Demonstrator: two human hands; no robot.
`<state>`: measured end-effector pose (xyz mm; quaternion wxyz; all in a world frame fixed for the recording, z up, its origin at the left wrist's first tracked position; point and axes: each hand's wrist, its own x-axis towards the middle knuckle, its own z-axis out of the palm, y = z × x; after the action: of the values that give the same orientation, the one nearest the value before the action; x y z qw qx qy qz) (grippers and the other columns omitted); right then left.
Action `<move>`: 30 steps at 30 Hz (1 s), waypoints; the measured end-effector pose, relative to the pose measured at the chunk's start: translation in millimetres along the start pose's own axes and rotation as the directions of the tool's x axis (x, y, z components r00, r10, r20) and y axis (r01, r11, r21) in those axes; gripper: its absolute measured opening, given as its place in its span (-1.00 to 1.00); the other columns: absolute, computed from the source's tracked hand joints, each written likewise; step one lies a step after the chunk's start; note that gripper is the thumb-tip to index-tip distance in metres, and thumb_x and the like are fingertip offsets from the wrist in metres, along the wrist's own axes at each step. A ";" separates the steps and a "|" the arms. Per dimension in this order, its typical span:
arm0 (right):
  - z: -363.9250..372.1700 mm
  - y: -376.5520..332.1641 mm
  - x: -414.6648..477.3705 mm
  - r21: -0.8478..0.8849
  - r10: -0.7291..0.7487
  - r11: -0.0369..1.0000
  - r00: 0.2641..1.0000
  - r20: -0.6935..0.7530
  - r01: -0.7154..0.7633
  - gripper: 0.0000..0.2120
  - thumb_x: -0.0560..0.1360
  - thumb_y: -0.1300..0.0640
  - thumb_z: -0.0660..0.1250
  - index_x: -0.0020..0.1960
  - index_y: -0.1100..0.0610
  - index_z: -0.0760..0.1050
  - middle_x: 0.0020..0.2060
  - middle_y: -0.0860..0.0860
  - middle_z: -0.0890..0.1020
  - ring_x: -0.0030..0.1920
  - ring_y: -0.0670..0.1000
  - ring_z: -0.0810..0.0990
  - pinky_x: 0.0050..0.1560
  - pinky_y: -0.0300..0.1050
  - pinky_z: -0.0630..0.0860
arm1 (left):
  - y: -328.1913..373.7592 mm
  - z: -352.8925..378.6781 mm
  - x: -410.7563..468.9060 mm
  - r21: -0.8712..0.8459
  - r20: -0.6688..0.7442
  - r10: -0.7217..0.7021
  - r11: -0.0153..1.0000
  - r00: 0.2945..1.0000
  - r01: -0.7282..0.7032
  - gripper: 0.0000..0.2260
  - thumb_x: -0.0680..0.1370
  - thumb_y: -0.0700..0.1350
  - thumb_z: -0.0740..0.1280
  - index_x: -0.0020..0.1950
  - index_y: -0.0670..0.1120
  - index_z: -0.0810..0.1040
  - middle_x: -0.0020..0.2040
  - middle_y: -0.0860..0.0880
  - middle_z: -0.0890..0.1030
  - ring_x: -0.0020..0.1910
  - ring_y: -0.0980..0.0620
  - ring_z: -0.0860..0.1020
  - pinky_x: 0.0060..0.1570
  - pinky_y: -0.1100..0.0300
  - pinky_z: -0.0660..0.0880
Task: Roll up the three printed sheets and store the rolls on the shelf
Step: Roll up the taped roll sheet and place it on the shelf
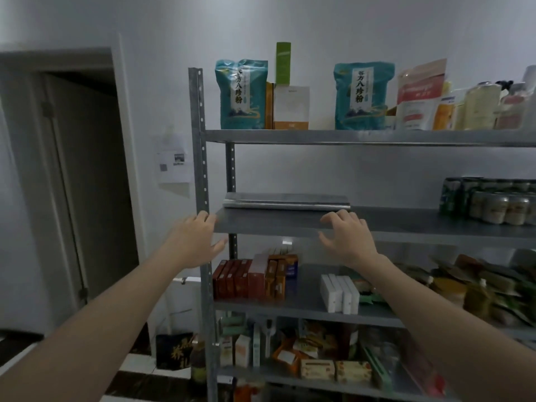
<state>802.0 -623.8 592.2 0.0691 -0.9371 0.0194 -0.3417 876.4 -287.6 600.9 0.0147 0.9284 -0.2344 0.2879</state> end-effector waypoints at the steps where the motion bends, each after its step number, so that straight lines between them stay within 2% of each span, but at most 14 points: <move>1: -3.5 -7.5 -11.1 0.009 0.010 1.000 1.000 0.001 -0.010 -0.62 0.57 -0.10 0.29 0.33 0.03 0.47 0.23 0.03 0.54 0.27 0.08 0.45 0.27 0.04 0.36 | -2.0 -3.6 -12.8 0.005 0.005 0.000 1.000 1.000 0.000 -0.48 0.58 0.26 0.16 0.37 -0.07 0.38 0.22 -0.06 0.53 0.14 -0.05 0.53 0.15 0.03 0.51; 10: -28.1 -72.4 -101.3 -0.020 -0.055 0.998 0.990 0.132 0.058 -0.61 0.59 -0.09 0.25 0.36 0.04 0.43 0.27 0.03 0.50 0.30 0.08 0.42 0.32 0.04 0.35 | -0.2 -34.7 -116.9 -0.020 0.068 -0.012 1.000 0.998 0.014 -0.48 0.58 0.28 0.14 0.35 -0.08 0.40 0.25 -0.08 0.54 0.18 -0.09 0.54 0.19 -0.02 0.50; 16: -56.4 -94.0 -106.3 0.048 -0.102 0.994 0.993 0.058 0.099 -0.63 0.58 -0.10 0.24 0.33 0.01 0.44 0.24 0.01 0.52 0.27 0.07 0.44 0.28 0.03 0.35 | 10.5 -75.2 -151.8 -0.018 0.066 -0.056 0.998 0.996 0.057 -0.44 0.60 0.26 0.15 0.44 -0.09 0.36 0.33 -0.09 0.50 0.22 -0.06 0.51 0.23 0.02 0.47; 20: -66.5 -104.4 -106.0 0.105 -0.134 0.986 0.988 0.070 0.127 -0.62 0.58 -0.10 0.25 0.34 0.01 0.44 0.27 0.03 0.51 0.30 0.08 0.43 0.31 0.04 0.35 | 17.5 -99.7 -166.4 0.044 0.058 -0.099 0.994 0.993 0.097 -0.45 0.61 0.25 0.14 0.46 -0.09 0.33 0.35 -0.08 0.48 0.24 -0.06 0.50 0.24 0.04 0.46; 26: -57.7 -151.4 -118.4 0.246 -0.312 0.927 0.945 0.092 0.282 -0.62 0.59 -0.12 0.24 0.33 0.01 0.44 0.26 0.02 0.51 0.30 0.07 0.42 0.32 0.03 0.32 | 22.4 -126.1 -215.7 0.171 0.078 -0.237 0.960 0.968 0.221 -0.48 0.61 0.26 0.13 0.40 -0.08 0.37 0.25 -0.10 0.51 0.12 -0.09 0.53 0.10 0.03 0.49; 30: -48.0 -203.5 -131.5 0.371 -0.439 0.848 0.894 0.092 0.378 -0.64 0.59 -0.13 0.25 0.31 0.01 0.46 0.24 0.02 0.52 0.30 0.08 0.43 0.31 0.04 0.32 | 5.1 -149.7 -270.8 0.254 0.122 -0.368 0.910 0.922 0.329 -0.48 0.59 0.28 0.11 0.37 -0.06 0.36 0.24 -0.09 0.50 0.14 -0.10 0.52 0.14 -0.03 0.49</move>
<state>668.2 -417.0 573.8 0.1584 -0.9189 -0.2470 -0.2636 599.1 -152.3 578.5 -0.0606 0.9716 -0.0302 0.2269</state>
